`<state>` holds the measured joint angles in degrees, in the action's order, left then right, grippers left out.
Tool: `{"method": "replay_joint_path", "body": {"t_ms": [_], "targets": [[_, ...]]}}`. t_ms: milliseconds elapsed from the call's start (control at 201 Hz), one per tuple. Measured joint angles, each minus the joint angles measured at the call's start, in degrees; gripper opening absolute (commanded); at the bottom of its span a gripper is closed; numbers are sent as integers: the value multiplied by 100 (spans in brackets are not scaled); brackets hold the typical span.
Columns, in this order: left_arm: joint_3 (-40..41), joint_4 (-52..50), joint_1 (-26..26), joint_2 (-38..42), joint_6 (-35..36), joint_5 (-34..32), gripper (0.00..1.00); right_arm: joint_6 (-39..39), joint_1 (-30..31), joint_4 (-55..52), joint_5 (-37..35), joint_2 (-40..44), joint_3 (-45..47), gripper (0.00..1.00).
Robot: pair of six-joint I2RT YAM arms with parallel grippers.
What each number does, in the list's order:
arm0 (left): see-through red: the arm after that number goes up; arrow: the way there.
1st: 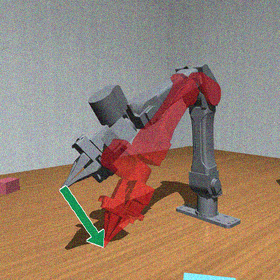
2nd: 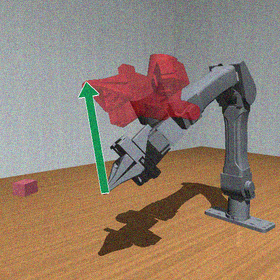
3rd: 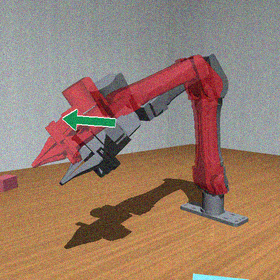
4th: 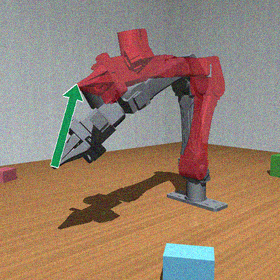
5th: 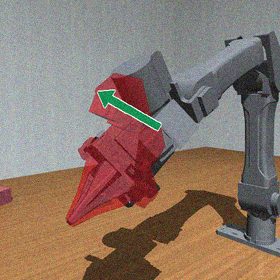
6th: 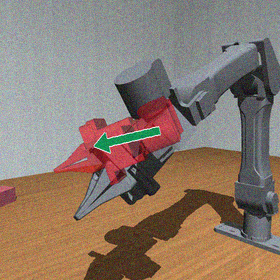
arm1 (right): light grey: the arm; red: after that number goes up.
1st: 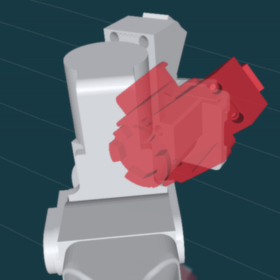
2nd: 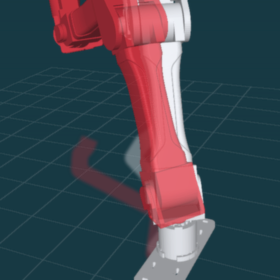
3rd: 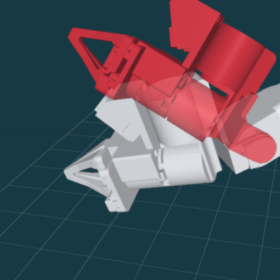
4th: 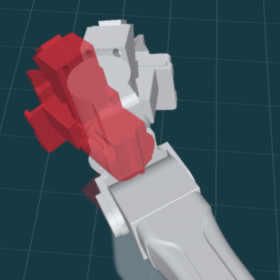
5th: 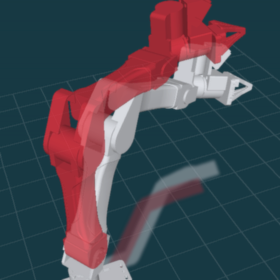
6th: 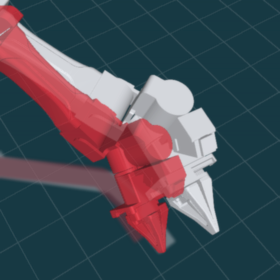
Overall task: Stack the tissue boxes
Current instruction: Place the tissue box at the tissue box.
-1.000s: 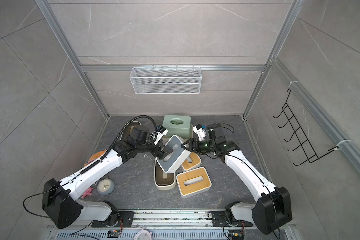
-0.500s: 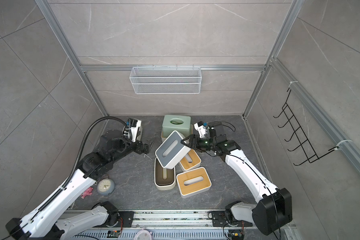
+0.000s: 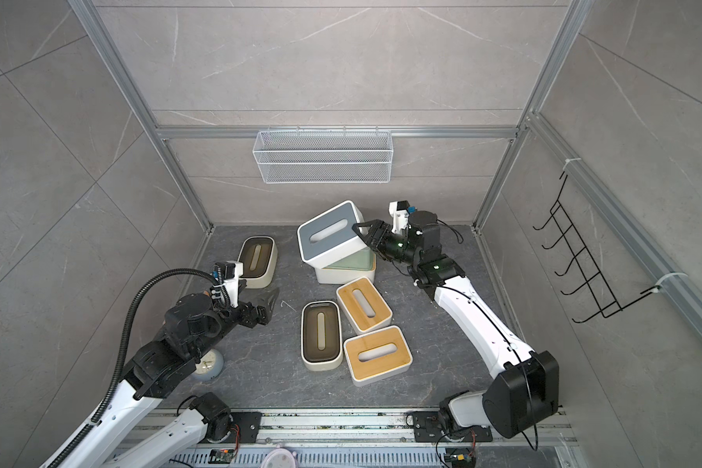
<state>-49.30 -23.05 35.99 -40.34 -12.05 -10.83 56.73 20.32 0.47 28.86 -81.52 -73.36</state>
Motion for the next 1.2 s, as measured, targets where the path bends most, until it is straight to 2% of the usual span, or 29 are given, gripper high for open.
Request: {"method": "replay_joint_path", "body": {"t_ms": [189,474,1196], "targets": [[13,-61,0,-343,0,203,100,529,-190,463,-227,-378,-22,41],[20,-96,0,-341,0,269,100,1130,-302,1141,-256,-807,-42,41],[20,-98,0,-538,0,551,100,1488,-365,1915,-411,-1434,76,44]]}}
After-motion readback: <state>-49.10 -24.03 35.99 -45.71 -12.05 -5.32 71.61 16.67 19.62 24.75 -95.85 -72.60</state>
